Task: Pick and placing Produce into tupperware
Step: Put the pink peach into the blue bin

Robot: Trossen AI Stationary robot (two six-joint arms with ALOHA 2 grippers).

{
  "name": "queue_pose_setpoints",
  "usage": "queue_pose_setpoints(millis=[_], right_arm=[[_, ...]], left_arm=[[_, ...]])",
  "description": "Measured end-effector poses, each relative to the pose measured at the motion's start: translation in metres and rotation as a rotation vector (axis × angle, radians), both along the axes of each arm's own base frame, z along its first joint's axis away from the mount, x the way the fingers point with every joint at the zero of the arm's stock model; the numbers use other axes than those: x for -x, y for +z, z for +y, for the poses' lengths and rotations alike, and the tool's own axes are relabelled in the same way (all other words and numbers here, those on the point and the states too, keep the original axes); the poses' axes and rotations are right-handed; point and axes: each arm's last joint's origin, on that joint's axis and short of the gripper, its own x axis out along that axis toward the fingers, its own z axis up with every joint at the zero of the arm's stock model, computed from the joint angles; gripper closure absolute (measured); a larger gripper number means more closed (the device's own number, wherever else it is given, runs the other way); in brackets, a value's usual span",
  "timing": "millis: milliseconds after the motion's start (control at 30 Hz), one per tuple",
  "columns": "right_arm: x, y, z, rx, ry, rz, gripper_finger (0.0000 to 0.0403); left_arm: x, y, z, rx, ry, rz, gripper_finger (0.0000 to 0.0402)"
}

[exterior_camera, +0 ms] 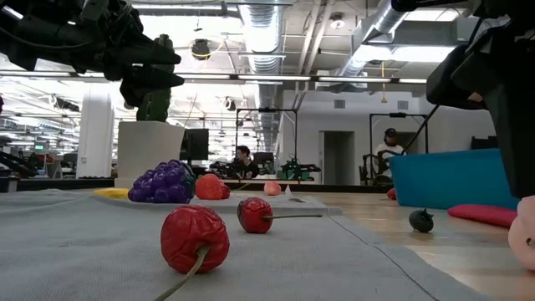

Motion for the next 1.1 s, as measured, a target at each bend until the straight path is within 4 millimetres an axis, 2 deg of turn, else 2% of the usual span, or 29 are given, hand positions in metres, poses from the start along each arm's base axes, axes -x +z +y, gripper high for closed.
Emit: queue_pose_setpoints(millis=[133, 200, 667, 867, 1100], right_arm=[[0.002, -0.017, -0.001, 0.029, -0.006, 0.073, 0.0215], [-0.006, -0.021, 0.002, -0.019, -0.001, 0.061, 0.0214], [-0.008, -0.021, -0.002, 0.000, 0.041, 0.050, 0.0246], [-0.017, -0.005, -0.017, 0.021, 0.073, -0.010, 0.0244], [-0.021, 0.042, -0.037, 0.048, 0.116, -0.173, 0.0251]], left_arm=[[0.000, 0.000, 0.000, 0.000, 0.000, -0.001, 0.0178], [0.000, 0.000, 0.000, -0.001, 0.000, 0.000, 0.0178], [-0.001, -0.001, 0.001, -0.010, 0.025, 0.007, 0.0178], [-0.001, -0.001, 0.001, -0.006, 0.026, 0.006, 0.0178], [-0.001, -0.001, 0.001, -0.004, 0.026, 0.006, 0.0178]])
